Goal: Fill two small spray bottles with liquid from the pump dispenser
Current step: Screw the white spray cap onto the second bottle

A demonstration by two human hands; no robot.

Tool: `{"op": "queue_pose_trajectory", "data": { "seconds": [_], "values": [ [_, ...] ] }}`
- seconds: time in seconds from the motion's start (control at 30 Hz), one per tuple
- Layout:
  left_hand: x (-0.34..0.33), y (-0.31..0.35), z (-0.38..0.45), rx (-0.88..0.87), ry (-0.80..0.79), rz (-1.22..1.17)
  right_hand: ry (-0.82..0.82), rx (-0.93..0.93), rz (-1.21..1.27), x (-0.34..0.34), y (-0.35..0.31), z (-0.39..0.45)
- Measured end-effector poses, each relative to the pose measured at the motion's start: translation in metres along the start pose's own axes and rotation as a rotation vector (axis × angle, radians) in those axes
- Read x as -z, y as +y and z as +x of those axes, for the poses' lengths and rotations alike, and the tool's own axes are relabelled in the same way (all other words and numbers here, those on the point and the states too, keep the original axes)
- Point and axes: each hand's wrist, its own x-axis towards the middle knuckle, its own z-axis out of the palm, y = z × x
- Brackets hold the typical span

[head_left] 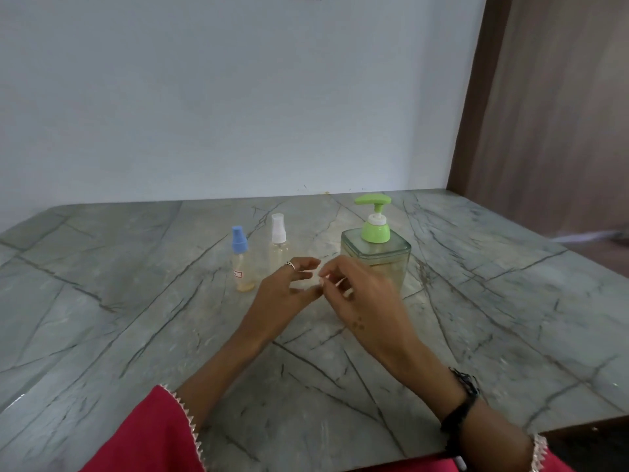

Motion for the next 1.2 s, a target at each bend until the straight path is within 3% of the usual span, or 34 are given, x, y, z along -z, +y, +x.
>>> {"op": "queue_pose_trajectory", "data": {
  "seconds": [0.13,0.23,0.3,0.47,0.77,1.2],
  "values": [
    [-0.015,0.008,0.0,0.031,-0.088,-0.042,0.243,-0.127,-0.137,0.02,0.013,-0.015],
    [-0.026,0.014,0.002,0.052,-0.122,-0.081,0.352,-0.295,-0.079,0.025,0.024,-0.022],
    [-0.034,0.018,0.003,0.057,-0.125,-0.097,0.334,-0.384,0.015,0.027,0.03,-0.022],
    [-0.042,0.023,0.005,0.003,-0.047,-0.076,0.114,-0.5,0.298,0.029,0.044,-0.017],
    [-0.043,0.021,0.042,0.103,-0.135,-0.047,0.037,-0.454,0.049,0.033,0.064,0.012],
    [-0.045,0.017,0.09,0.193,-0.257,0.01,0.061,-0.442,-0.076,0.018,0.091,0.043]
  ]
}}
